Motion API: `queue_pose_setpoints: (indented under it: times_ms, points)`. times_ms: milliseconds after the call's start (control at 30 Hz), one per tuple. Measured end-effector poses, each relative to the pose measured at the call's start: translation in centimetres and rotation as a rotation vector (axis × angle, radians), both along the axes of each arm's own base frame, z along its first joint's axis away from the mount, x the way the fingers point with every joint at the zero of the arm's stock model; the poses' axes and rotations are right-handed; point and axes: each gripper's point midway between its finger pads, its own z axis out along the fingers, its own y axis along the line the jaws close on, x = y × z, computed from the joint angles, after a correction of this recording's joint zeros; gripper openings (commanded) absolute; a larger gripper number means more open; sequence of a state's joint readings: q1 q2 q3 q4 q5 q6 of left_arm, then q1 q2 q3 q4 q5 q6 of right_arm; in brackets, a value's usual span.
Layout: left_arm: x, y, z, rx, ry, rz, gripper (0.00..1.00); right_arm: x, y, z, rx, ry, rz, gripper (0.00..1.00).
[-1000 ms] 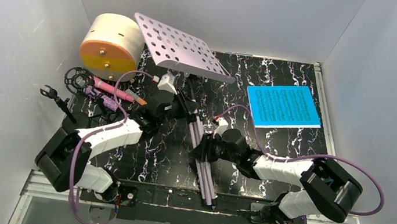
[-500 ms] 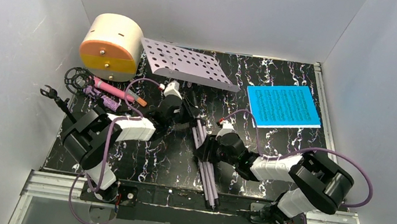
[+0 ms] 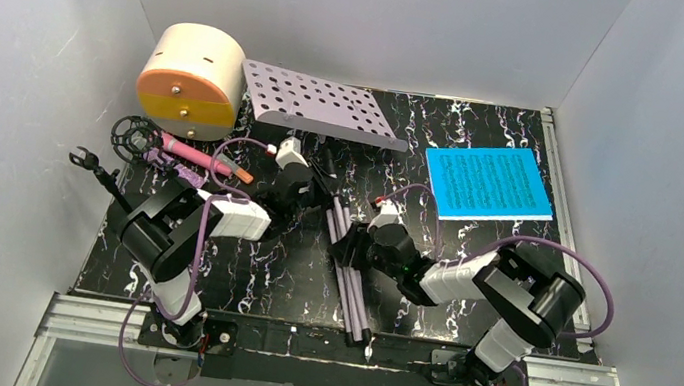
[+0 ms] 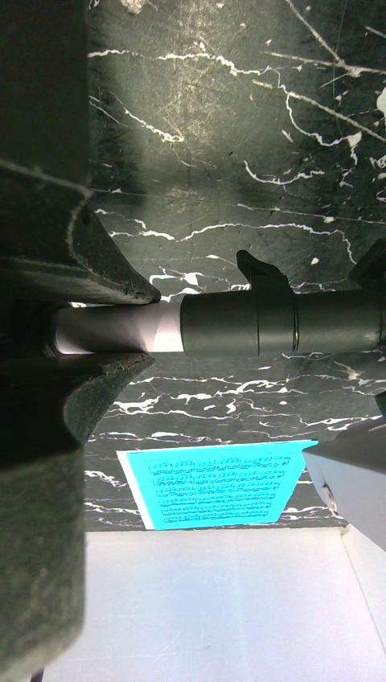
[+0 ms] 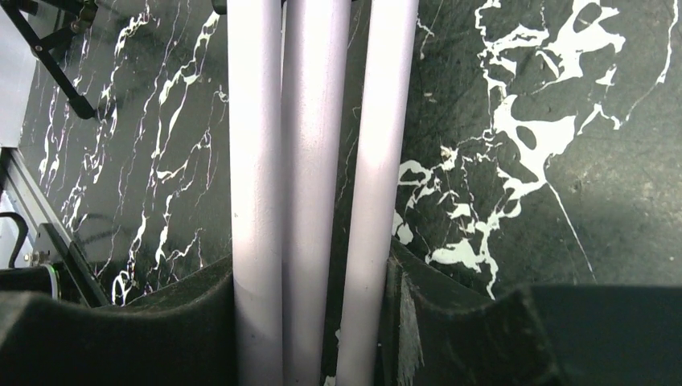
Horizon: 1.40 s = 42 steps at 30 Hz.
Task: Pack up the instrument practice props
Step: Place the music stand at the center of the board.
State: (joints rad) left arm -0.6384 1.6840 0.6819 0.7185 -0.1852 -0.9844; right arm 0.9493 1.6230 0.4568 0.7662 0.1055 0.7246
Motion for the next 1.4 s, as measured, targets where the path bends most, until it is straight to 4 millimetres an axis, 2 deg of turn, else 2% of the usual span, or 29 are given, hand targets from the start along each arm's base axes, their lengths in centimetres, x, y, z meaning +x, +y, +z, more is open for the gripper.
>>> queue_pose_setpoints:
  times_ms: [233,333,633,767,867,1000,1133,1300,1400]
  points:
    - [0.1,0.5,0.1,-0.022,-0.006,0.021,0.43,0.5,0.5,0.0,-0.001,-0.006,-0.007,0.01]
    - [-0.2,0.9,0.2,-0.031,-0.008,0.029,0.50,1.0,0.7,0.0,-0.005,-0.008,-0.018,0.01]
    - [-3.2,1.9,1.3,-0.013,0.016,-0.020,0.61,2.0,1.0,0.1,-0.006,-0.016,-0.044,0.01]
    - [-5.0,2.0,2.7,0.001,0.016,-0.072,0.63,3.1,0.6,0.1,-0.017,-0.033,-0.088,0.01]
    - [-6.0,2.7,3.9,0.014,0.005,-0.087,0.66,3.5,0.5,0.1,-0.026,-0.038,-0.095,0.01]
    - [-7.0,4.1,5.1,0.052,-0.004,-0.093,0.70,3.6,0.5,0.0,-0.043,-0.053,-0.086,0.01]
    - [-7.6,6.5,5.7,0.100,0.003,-0.090,0.73,3.7,0.6,0.0,-0.041,-0.055,-0.087,0.01]
    - [-7.2,10.6,6.0,0.174,0.036,-0.039,0.78,3.8,0.6,0.0,-0.039,-0.052,-0.097,0.01]
    - [-7.0,12.1,7.6,0.220,0.024,-0.025,0.82,3.9,0.6,0.0,-0.035,-0.045,-0.109,0.06]
